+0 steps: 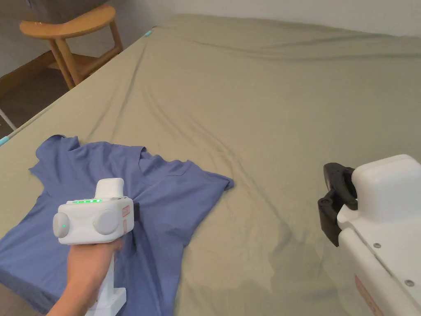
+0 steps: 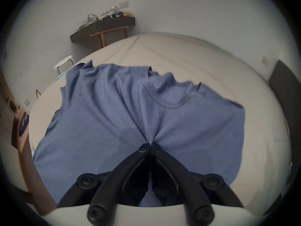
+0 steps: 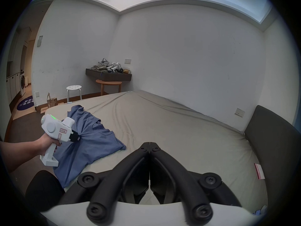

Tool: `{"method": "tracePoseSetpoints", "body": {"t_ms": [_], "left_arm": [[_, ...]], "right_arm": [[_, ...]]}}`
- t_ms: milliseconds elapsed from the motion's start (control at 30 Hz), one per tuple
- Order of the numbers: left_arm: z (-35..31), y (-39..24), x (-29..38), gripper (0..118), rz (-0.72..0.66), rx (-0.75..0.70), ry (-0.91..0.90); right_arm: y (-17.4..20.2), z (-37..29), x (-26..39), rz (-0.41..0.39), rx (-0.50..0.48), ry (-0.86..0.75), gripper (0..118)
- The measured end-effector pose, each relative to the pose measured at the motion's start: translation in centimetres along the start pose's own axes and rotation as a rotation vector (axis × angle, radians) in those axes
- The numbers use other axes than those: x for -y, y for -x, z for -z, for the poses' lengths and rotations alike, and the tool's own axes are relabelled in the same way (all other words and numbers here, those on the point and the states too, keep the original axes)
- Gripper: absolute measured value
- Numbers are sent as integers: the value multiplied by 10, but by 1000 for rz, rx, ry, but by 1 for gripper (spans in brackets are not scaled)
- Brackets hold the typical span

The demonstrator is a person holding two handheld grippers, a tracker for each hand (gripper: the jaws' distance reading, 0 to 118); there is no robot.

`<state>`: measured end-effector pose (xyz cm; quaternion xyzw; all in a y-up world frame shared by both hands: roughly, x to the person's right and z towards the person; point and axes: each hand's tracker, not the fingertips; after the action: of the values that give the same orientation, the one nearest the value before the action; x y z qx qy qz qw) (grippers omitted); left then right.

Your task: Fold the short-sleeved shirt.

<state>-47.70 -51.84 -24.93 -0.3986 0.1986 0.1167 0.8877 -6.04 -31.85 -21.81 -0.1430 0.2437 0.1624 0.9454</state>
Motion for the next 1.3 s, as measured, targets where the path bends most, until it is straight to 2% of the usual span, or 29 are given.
{"method": "tracePoseSetpoints", "body": {"t_ms": [133, 233, 367, 600, 867, 1000, 1300], "left_arm": [[-52, 6, 0, 0, -69, 41, -172], [-97, 5, 0, 0, -16, -70, -288], [-153, 16, 0, 0, -145, -15, -404], [-265, 19, -10, 0, -168, -20, -670], [-374, -12, -69, 0, 17, 34, -922], [-404, -42, -106, 0, 147, 59, -1004], [-427, -133, -175, 0, 370, 254, -1087]], "right_arm": [[-7, -12, -2, 14, 23, -10, 1], [-11, -23, -5, 28, 33, -25, 1], [-13, -38, -10, 30, 47, -54, 1], [-15, -65, -19, 33, 58, -106, 1], [-25, -90, -27, 55, 80, -165, 1], [-37, -103, -28, 65, 114, -188, 1], [-83, -133, -16, 103, 246, -203, 1]]}}
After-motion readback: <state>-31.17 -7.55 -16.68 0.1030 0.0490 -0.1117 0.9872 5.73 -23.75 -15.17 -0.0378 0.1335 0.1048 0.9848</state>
